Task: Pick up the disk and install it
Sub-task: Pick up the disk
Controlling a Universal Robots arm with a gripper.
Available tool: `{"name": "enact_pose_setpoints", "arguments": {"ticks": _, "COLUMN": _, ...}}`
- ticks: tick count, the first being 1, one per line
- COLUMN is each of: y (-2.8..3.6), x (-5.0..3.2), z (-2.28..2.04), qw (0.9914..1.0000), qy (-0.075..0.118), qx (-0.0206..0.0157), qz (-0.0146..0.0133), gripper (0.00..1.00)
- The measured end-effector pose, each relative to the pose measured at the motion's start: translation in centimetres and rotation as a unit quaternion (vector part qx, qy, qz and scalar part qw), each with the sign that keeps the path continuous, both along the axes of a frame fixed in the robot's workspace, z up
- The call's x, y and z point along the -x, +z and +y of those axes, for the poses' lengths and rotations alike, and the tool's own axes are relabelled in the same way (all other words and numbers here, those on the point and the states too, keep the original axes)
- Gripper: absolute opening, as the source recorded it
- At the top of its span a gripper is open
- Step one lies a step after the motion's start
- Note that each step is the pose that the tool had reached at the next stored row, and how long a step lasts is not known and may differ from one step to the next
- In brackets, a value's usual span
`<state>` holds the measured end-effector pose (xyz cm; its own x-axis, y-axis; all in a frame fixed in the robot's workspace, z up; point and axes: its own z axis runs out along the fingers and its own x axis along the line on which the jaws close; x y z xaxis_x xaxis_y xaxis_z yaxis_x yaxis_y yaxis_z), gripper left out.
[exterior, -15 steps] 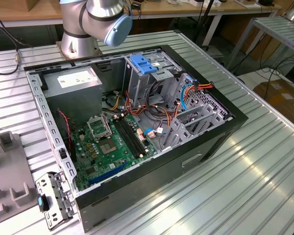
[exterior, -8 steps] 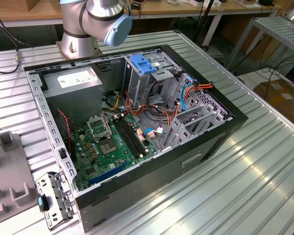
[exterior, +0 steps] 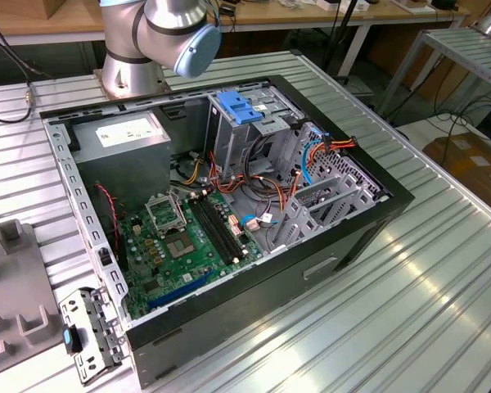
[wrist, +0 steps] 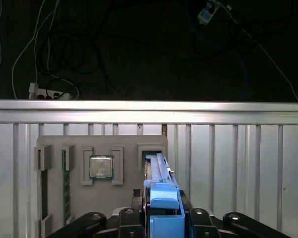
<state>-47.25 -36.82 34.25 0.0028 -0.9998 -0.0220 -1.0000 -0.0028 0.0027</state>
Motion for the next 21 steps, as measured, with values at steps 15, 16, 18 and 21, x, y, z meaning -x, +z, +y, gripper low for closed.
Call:
{"name": "enact_pose_setpoints", "arguments": {"ticks": 15, "y": 1.58, "x": 0.0, "z": 0.0, "qw": 1.0, "qy": 0.0, "qx": 0.0, "qz": 0.0, "gripper": 0.37}}
{"name": "enact_pose_setpoints", "arguments": {"ticks": 16, "y": 1.75, "x": 0.0, "z": 0.0, "qw": 1.0, "qy": 0.0, "qx": 0.0, "qz": 0.0, "gripper": 0.37}}
{"name": "enact_pose_setpoints", "arguments": {"ticks": 18, "y": 2.17, "x": 0.0, "z": 0.0, "qw": 1.0, "qy": 0.0, "qx": 0.0, "qz": 0.0, "gripper": 0.37}}
{"name": "enact_pose_setpoints", "arguments": {"ticks": 21, "y": 2.62, "x": 0.0, "z": 0.0, "qw": 1.0, "qy": 0.0, "qx": 0.0, "qz": 0.0, "gripper": 0.37}}
